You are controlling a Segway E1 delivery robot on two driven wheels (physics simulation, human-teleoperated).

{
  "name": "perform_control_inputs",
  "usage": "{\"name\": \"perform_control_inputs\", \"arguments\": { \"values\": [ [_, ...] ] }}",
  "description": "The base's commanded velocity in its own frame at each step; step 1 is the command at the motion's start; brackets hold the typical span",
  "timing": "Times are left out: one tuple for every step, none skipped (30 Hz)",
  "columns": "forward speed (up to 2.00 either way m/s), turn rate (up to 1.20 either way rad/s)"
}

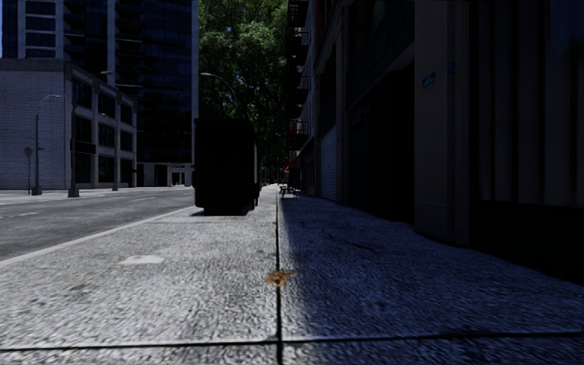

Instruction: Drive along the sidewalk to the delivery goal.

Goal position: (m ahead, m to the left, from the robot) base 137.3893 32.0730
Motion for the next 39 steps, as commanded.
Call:
{"name": "perform_control_inputs", "arguments": {
  "values": [
    [2.0, 0.0],
    [2.0, 0.0],
    [2.0, 0.0],
    [2.0, 0.0],
    [2.0, 0.0],
    [2.0, 0.0],
    [2.0, 0.0],
    [2.0, 0.0],
    [2.0, 0.0],
    [2.0, 0.0],
    [2.0, 0.0],
    [2.0, 0.0],
    [2.0, 0.0],
    [2.0, 0.0],
    [2.0, 0.0],
    [2.0, 0.0],
    [2.0, 0.0],
    [2.0, 0.0],
    [2.0, 0.0],
    [2.0, 0.0],
    [2.0, 0.0],
    [2.0, 0.0],
    [2.0, 0.0],
    [2.0, 0.0],
    [2.0, 0.0],
    [2.0, 0.0],
    [2.0, 0.0],
    [2.0, 0.0],
    [2.0, 0.0],
    [2.0, 0.0],
    [2.0, 0.0],
    [2.0, 0.0],
    [2.0, 0.0],
    [2.0, 0.0],
    [2.0, 0.0],
    [2.0, 0.0],
    [2.0, 0.0],
    [2.0, 0.0],
    [2.0, 0.0]
  ]
}}
